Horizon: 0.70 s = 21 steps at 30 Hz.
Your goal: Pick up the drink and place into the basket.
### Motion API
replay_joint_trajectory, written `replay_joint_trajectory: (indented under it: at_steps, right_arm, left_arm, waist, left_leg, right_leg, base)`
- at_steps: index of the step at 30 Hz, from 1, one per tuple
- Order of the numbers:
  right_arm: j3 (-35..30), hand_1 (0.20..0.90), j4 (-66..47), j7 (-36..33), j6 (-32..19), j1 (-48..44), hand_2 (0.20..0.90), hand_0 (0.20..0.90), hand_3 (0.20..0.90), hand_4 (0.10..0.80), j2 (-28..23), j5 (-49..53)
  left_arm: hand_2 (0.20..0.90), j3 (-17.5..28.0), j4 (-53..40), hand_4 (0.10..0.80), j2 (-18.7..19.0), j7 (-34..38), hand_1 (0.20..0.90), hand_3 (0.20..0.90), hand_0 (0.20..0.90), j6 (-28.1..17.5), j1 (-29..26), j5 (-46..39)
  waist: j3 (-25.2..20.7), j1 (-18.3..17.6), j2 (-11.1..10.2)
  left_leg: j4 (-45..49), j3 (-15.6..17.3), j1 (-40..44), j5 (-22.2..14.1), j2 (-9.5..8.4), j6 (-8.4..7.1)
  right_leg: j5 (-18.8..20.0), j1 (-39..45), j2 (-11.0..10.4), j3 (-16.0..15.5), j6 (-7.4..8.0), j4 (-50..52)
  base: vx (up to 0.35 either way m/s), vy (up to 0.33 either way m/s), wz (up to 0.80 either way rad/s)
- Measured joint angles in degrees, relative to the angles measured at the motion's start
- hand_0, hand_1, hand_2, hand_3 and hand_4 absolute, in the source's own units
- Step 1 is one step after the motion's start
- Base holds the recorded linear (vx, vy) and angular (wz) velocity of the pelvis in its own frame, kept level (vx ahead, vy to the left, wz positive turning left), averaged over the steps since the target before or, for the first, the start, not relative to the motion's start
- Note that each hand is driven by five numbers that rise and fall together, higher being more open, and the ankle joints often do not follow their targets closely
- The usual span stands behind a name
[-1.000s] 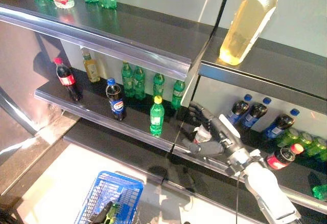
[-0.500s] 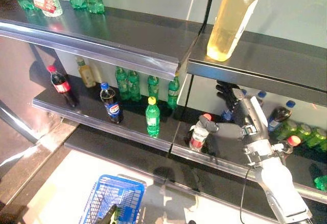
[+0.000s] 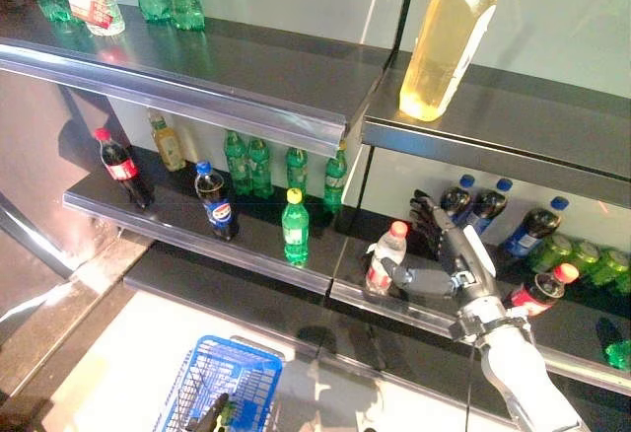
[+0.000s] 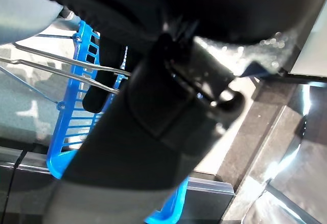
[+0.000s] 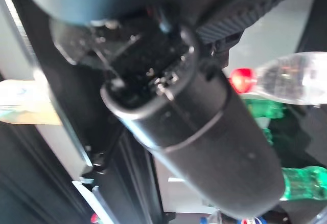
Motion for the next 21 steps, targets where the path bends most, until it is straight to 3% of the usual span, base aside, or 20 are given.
replay_joint_trajectory:
  at_steps: [6,13,21]
  right_arm:
    - [0.6,0.900,1.2,-8.0,0.0,-0.3,0.900,0.900,0.900,0.800,0.0,-0.1]
    - [0.6,0.900,4.5,-18.8,0.0,-0.3,0.900,0.900,0.900,0.800,0.6,0.0]
    - [2.5,0.900,4.7,-21.9,0.0,-3.5,0.900,0.900,0.900,0.800,0.6,0.0]
  left_arm:
    - [0.300,-1.9,-3.7,0.100,0.0,0.1,0.300,0.200,0.300,-0.1,-0.7,0.0]
    - [0.300,-4.0,-8.1,0.100,-1.2,0.2,0.300,0.200,0.300,-0.5,-1.3,-1.7]
    - [0.300,-7.8,-12.0,0.100,-1.1,0.4,0.300,0.200,0.300,-1.9,-2.5,-3.1]
  waist:
    - [5.5,0.3,0.8]
    - [10.5,-0.1,3.3]
    - [15.0,0.1,4.0]
  left_leg:
    - [4.7,-1.2,-2.6,-1.4,-0.13,0.19]
    - [9.5,-1.3,-5.6,-3.0,-0.03,0.35]
    - [13.2,-1.5,-8.3,-3.9,-0.05,0.57]
  right_leg:
    - [-1.7,-2.0,-0.8,-0.3,-0.02,4.4]
    - [-3.4,-5.1,-1.4,0.2,-0.28,9.3]
    - [-4.5,-8.2,-2.1,1.0,-0.74,13.5]
  base:
    - [-0.001,0.017,0.07]
    - [0.003,0.003,0.00]
    - [-0.003,-0.002,-0.01]
